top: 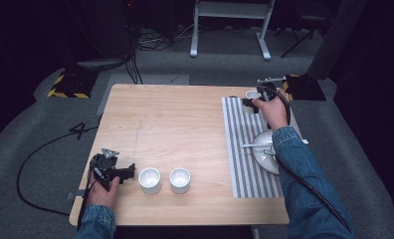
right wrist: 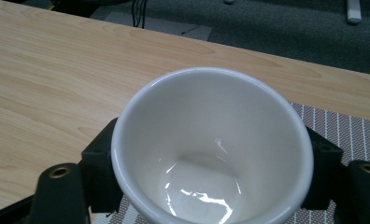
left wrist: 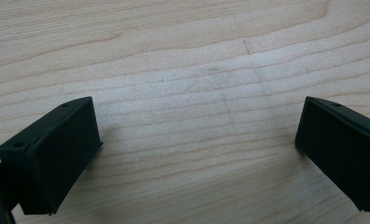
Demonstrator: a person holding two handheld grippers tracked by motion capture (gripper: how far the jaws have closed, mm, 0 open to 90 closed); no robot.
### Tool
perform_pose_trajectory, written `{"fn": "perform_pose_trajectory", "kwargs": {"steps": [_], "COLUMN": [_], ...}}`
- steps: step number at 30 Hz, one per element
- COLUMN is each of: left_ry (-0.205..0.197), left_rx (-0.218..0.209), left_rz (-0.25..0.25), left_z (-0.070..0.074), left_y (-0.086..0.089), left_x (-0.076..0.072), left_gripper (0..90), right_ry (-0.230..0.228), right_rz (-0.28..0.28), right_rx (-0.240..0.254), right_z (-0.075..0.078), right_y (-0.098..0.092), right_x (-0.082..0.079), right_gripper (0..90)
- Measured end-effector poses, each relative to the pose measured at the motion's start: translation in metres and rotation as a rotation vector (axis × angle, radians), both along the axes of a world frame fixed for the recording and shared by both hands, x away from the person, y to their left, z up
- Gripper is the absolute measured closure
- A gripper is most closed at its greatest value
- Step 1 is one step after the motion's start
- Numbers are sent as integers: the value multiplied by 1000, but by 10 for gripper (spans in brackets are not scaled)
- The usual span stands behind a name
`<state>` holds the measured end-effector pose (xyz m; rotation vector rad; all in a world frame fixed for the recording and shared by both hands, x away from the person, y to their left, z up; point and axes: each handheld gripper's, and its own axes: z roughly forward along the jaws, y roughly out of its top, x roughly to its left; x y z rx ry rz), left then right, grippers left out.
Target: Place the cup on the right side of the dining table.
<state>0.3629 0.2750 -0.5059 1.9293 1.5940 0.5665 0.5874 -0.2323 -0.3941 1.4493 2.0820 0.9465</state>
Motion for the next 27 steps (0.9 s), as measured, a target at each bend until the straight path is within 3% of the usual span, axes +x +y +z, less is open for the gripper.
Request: {"fn": "perform_pose_trajectory", "kwargs": {"steps": [7,15,27], "left_ry": [0,0,0], "left_rx": [0,0,0], "left_rz": [0,0,0], "left_z": [0,0,0], "left_y": [0,0,0], "left_x": [0,0,0], "left_gripper": [2,2,2], "right_ry": [18,81,112], "right_rz": [2,-7,-15], "right_rx": [-33,-59,-72], "right_z": [-17,-40,-54], "right_y": [-2,-8,-7], "right_x": [5,8,10], "right_gripper": [272,272,271]}}
